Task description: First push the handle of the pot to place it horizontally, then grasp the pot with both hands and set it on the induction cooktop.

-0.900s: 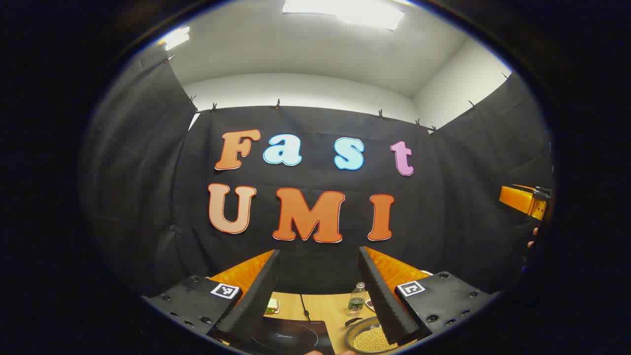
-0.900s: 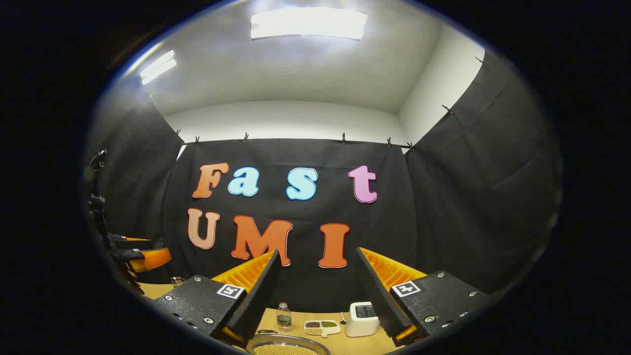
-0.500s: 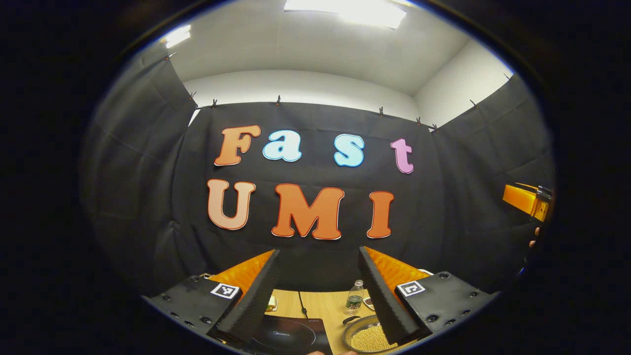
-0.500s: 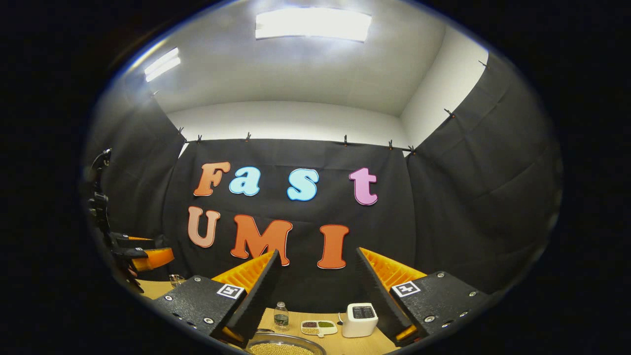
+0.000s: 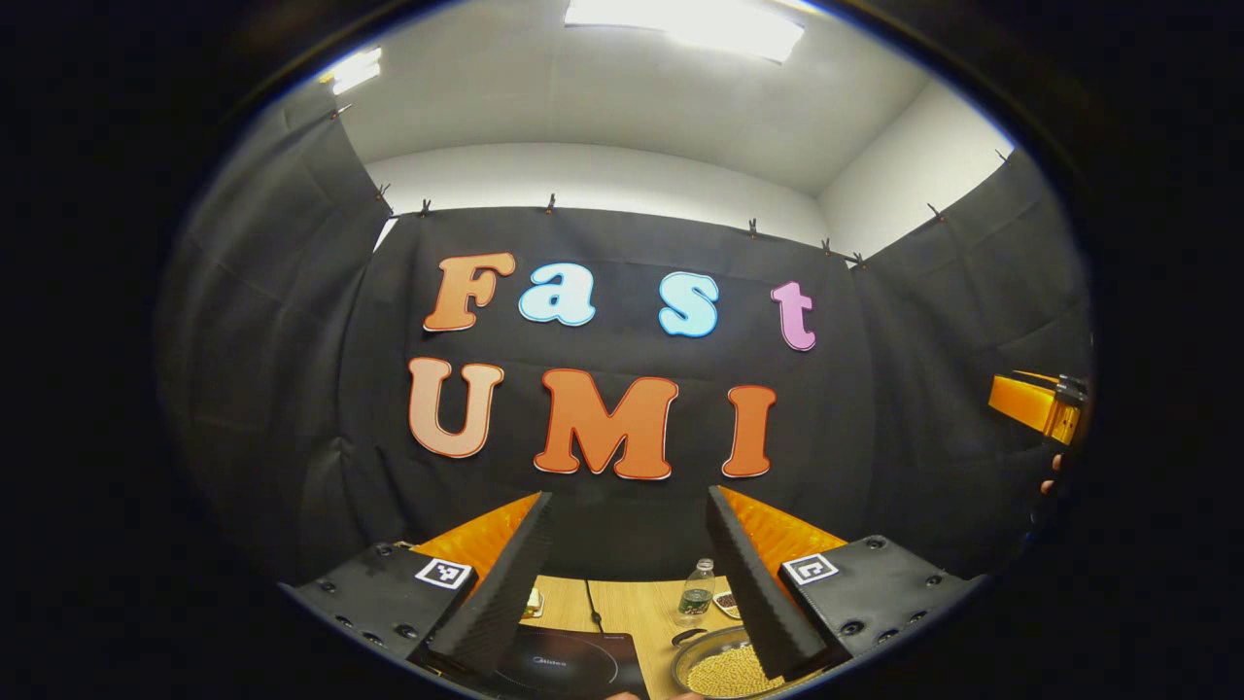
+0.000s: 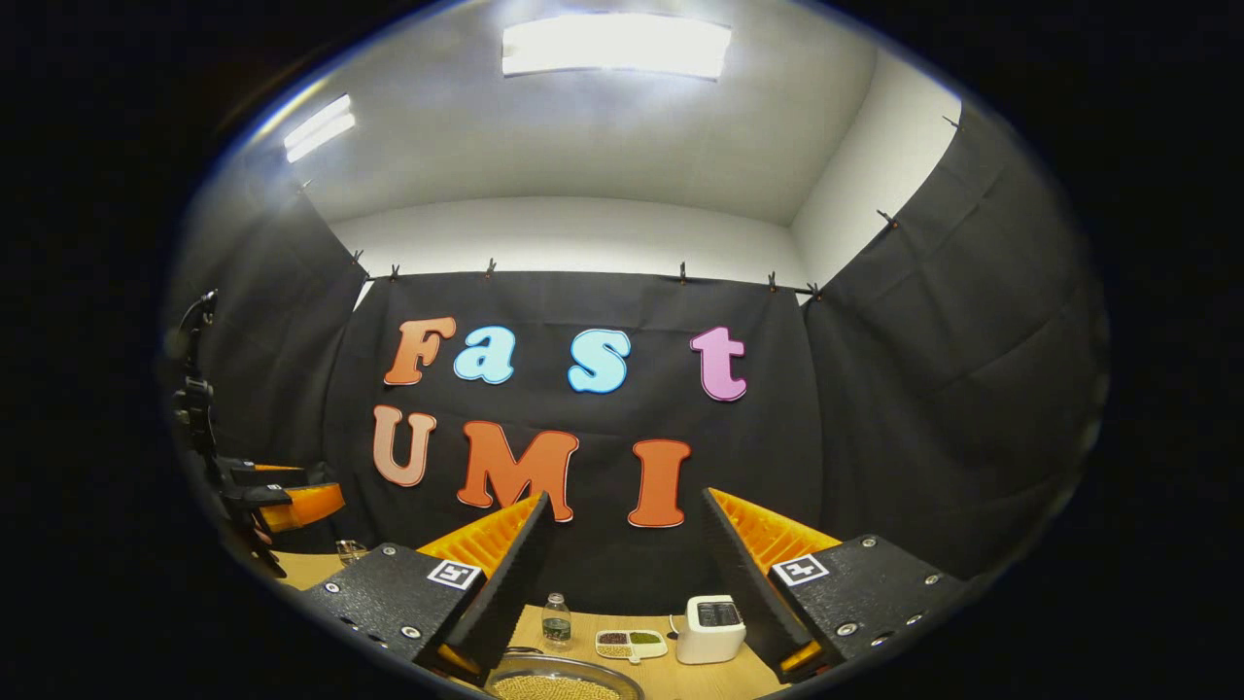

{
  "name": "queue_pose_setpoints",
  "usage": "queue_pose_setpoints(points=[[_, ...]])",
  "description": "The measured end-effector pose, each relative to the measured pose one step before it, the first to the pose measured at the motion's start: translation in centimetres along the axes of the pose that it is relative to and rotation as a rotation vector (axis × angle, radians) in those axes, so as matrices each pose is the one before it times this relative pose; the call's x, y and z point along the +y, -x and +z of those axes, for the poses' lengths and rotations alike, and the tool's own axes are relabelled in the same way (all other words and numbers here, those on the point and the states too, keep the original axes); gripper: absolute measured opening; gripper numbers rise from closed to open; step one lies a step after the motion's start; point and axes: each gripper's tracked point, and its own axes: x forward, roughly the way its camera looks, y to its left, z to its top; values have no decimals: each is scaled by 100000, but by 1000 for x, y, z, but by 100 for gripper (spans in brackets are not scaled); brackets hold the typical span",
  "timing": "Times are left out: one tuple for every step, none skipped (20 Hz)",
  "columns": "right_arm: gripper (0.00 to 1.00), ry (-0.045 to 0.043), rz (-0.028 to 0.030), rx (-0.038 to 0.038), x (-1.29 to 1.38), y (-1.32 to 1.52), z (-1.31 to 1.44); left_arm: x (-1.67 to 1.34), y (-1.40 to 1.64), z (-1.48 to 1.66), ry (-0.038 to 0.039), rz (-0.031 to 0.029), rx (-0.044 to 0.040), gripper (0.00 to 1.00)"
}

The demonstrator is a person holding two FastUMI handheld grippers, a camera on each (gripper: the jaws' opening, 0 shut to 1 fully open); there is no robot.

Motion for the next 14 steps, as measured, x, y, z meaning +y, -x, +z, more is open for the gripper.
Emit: queue_pose_setpoints(points=[[93, 51, 175, -109, 15, 48, 13, 11, -46, 73, -27, -18, -401, 96], [93, 317, 451, -127, 86, -3, 20, 8, -2, 161, -35, -88, -600, 96], [93, 241, 146, -20, 21, 51, -69, 33, 86, 19, -141, 124, -405, 96], [93, 243, 273, 40, 60, 4, -90, 97, 26, 84, -431, 108, -360, 96], [93, 301, 509, 131, 139, -19, -80, 143, 27, 77, -383, 353, -422, 96], [93, 303, 389, 364, 114, -24, -156, 116, 94, 75, -348, 273, -350, 100], [93, 287, 282, 478, 89, -45, -166, -19, 58, 55, -180, 235, -386, 100], [93, 201, 74, 210, 54, 84, 0, 60, -46, 86, 4, 183, -263, 100], [93, 261, 142, 97, 24, 38, -44, 32, 32, 67, 26, 173, -315, 100], [93, 273, -4, 35, 64, 105, 8, 162, -43, 18, 23, 258, -196, 100], [93, 124, -69, -58, -6, 2, 138, 92, 48, 27, -165, 243, -218, 100], [93, 21, -21, -122, 61, 92, 60, 168, 74, 12, -104, 353, -139, 99], [93, 28, 88, 27, 2, 20, 62, 1, -34, 40, -124, 131, -133, 99], [93, -40, 57, 48, -16, 24, 32, 14, 62, 138, 40, 23, -216, 98]])
